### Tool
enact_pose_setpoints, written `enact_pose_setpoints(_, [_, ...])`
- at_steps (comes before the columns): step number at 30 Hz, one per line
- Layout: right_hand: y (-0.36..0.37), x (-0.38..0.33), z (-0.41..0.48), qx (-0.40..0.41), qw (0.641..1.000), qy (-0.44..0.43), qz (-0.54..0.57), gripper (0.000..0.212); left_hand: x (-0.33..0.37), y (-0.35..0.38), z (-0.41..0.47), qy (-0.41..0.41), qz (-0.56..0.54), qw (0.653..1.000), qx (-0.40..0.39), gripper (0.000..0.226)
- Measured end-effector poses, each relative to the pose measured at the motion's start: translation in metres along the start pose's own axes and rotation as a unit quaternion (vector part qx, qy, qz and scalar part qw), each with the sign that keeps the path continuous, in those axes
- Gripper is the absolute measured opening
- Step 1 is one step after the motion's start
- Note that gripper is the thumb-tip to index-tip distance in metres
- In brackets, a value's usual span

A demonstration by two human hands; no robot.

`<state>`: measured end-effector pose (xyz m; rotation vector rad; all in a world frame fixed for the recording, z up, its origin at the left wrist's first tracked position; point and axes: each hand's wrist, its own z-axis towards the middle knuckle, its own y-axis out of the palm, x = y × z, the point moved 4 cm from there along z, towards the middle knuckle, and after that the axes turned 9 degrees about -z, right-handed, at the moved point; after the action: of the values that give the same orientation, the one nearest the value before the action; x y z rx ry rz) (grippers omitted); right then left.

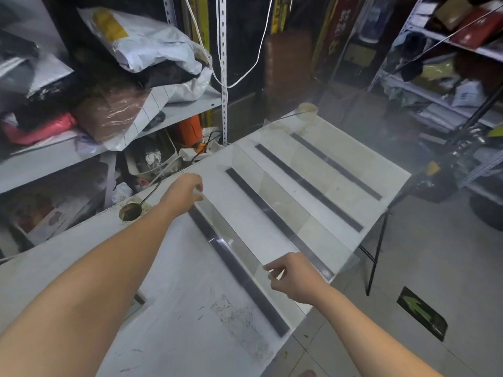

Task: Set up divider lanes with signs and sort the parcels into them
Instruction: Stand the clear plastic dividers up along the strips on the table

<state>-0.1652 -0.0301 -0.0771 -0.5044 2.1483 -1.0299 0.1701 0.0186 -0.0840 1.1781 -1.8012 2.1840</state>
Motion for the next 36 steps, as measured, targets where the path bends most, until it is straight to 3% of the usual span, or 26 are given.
enact_pose_setpoints(10, [-0.005,0.003,0.006,0.0,1.0,0.001,-0.005,0.036,-0.004,0.002,0.005,0.0,0.033,0.999,-0.007,0.019])
enact_pose_setpoints(18, [-0.007,0.001,0.008,-0.007,1.0,-0.003,-0.03,0.039,0.002,0.003,0.001,0.003,0.078,0.996,-0.036,0.04])
enact_pose_setpoints(27, [-0.009,-0.001,0.006,-0.013,1.0,-0.002,-0.016,0.047,0.015,-0.014,-0.016,0.006,0.126,0.992,-0.007,0.049])
enact_pose_setpoints(36, [-0.029,-0.013,0.007,0.028,0.994,-0.063,-0.088,0.053,0.035,-0.034,-0.074,-0.136,0.111,0.982,0.062,0.046])
